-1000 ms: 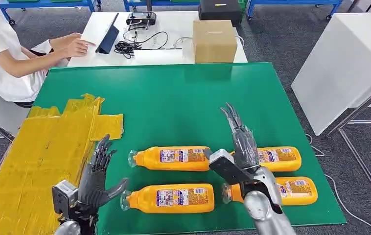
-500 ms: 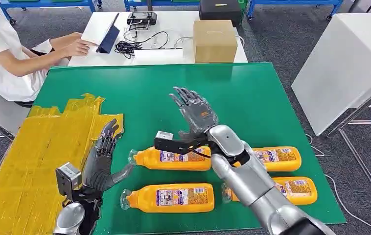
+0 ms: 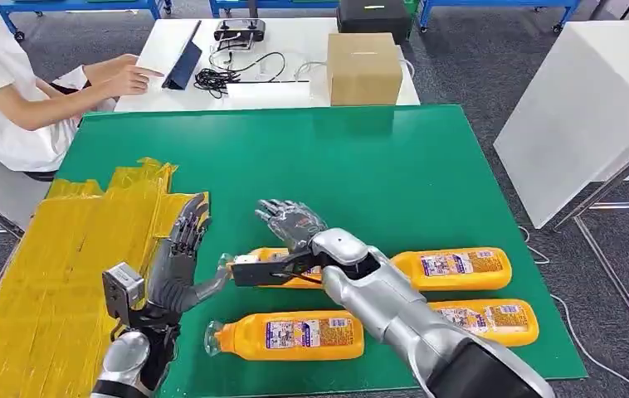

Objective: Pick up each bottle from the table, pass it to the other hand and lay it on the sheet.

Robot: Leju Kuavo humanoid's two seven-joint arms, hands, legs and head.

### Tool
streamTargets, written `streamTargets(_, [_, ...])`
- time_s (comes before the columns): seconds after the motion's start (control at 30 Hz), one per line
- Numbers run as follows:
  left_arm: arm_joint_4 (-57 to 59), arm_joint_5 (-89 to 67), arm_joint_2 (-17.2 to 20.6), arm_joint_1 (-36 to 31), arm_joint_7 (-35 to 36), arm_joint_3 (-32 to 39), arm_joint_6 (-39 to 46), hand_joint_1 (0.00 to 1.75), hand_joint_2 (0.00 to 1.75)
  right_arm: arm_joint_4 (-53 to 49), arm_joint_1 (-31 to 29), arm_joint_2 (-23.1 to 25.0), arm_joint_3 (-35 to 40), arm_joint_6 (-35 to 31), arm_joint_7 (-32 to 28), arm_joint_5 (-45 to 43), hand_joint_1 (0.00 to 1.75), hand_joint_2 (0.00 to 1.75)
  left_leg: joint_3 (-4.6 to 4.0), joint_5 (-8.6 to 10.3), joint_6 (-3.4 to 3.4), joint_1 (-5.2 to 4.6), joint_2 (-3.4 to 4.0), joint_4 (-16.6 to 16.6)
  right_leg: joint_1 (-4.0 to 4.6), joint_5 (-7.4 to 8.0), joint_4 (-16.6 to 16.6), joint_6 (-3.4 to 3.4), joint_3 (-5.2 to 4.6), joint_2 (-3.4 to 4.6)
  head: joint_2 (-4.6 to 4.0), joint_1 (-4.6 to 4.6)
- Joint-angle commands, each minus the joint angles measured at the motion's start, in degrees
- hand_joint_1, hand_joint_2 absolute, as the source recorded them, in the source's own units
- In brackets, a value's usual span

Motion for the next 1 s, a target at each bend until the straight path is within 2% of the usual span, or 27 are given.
streamTargets(0.03, [4.28, 0.28, 0.52, -1.50, 0.16, -0.28, 0.18, 0.00, 1.75, 4.53, -2.19, -0.74, 3.67, -0.29, -1.25, -1.50, 0.00, 1.75, 0.04, -0.01, -0.10, 0.07, 0.00, -0.02, 0.06, 0.00, -0.05, -0.04, 0.07, -0.03, 0.00, 0.00])
streamTargets(0.17, [4.20, 0.27, 0.46, -1.52, 0.16, -0.27, 0.20, 0.00, 1.75, 3.91, -2.04, -0.94, 3.63, -0.46, -1.34, -1.84, 0.00, 1.75, 0.01, 0.00, -0.09, 0.07, 0.00, -0.02, 0.07, 0.01, -0.06, -0.04, 0.03, -0.02, 0.00, 0.00])
streamTargets(0.2, [3.94, 0.32, 0.39, -1.08, 0.13, 0.07, 0.40, 0.00, 1.75, 1.63, -1.19, -1.51, 3.23, -2.27, -1.57, -2.47, 0.00, 1.75, 0.00, 0.00, -0.07, 0.06, 0.00, -0.02, 0.06, 0.01, -0.05, -0.03, 0.02, -0.02, 0.00, 0.00])
streamTargets(0.27, [3.05, 0.23, 0.45, 0.38, 0.20, 0.75, 0.94, 0.00, 1.75, -4.56, 1.10, -2.99, 2.60, -5.20, -1.95, -3.25, 0.00, 1.75, 0.01, 0.00, -0.09, 0.08, -0.01, -0.03, 0.07, 0.01, -0.08, -0.03, 0.05, -0.04, 0.00, 0.00])
streamTargets(0.3, [2.08, 0.15, 0.41, 1.27, 0.43, 1.26, 1.30, 0.00, 1.75, -12.59, 3.88, -5.44, 2.33, -5.79, -1.11, -3.95, 0.00, 1.75, 0.01, -0.01, -0.12, 0.13, -0.01, -0.02, 0.13, 0.02, -0.12, -0.04, 0.07, -0.04, 0.00, 0.00])
streamTargets(0.43, [-0.23, -0.56, 0.21, 4.42, 0.53, 3.29, 2.40, 0.00, 1.75, -31.71, 11.14, -11.20, -0.06, -8.36, 0.67, -4.24, 0.00, 1.75, 0.02, -0.05, -0.09, 0.13, -0.05, -0.03, 0.12, -0.03, -0.15, -0.02, 0.11, -0.09, 0.00, 0.00])
streamTargets(0.6, [-1.47, -1.12, -0.68, 7.18, 0.49, 6.87, 2.54, 0.00, 1.75, -42.52, 17.06, -15.92, -2.84, -8.40, 0.91, -2.75, 0.00, 1.75, -0.03, -0.08, -0.10, 0.14, -0.11, 0.00, 0.13, -0.04, -0.17, -0.02, 0.11, -0.13, 0.00, 0.00])
streamTargets(0.7, [-1.34, -1.21, -0.85, 7.70, 0.43, 7.73, 2.50, 0.00, 1.75, -42.93, 18.42, -16.93, -3.01, -8.25, 0.95, -2.06, 0.00, 1.75, -0.05, -0.06, -0.11, 0.14, -0.18, -0.02, 0.14, -0.04, -0.20, -0.04, 0.10, -0.23, 0.00, -0.02])
streamTargets(1.0, [1.05, -1.77, -1.39, 5.84, 1.06, 6.38, 1.43, 0.00, 1.75, -24.47, 14.59, -12.50, -2.84, -6.67, 4.13, 0.08, 0.00, 1.75, -0.05, 0.00, -0.08, 0.07, 0.06, -0.06, 0.07, 0.05, -0.13, -0.03, -0.04, 0.03, 0.00, -0.02])
